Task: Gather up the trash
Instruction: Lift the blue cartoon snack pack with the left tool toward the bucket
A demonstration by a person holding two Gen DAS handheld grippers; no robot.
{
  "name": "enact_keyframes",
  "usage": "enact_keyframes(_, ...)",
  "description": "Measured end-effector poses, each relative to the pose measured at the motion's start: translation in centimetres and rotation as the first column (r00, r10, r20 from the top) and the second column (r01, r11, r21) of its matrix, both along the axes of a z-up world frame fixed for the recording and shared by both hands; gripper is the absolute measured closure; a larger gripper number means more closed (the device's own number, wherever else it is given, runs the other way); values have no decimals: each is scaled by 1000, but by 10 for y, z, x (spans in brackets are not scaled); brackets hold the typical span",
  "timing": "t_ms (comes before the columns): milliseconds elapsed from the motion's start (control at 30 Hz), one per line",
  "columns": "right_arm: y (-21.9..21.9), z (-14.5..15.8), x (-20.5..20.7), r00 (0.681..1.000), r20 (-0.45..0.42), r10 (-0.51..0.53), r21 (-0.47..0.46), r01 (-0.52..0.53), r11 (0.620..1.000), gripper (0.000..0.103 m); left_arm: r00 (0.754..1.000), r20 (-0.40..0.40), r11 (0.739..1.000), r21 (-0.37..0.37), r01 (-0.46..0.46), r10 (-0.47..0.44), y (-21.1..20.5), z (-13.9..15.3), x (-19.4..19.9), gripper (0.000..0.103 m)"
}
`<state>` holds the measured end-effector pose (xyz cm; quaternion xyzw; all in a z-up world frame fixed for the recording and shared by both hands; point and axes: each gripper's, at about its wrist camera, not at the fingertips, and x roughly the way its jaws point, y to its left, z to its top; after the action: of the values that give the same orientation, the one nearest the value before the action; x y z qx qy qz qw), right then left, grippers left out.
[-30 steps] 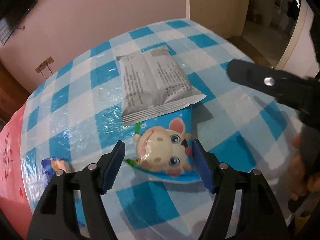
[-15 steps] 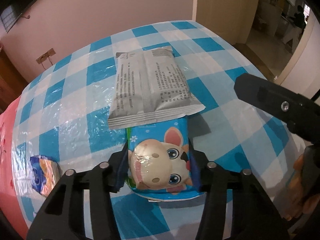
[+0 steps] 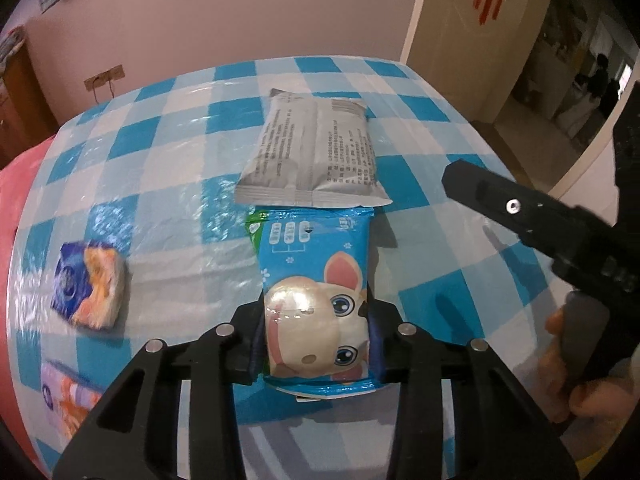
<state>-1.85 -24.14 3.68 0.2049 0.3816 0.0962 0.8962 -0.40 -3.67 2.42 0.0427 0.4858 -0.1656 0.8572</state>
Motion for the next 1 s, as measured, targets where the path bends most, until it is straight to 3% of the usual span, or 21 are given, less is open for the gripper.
enact_keyframes(533,64,-2,-11,982,-7,189,-45,-189,981,12,988,67,985,-115,-130,139,79,37,-32,63)
enact_keyframes(1000,137,3,-24,923,-8,384,-72,-384,921,12,939,125,943,-139,-303,321,173,57,-55,63)
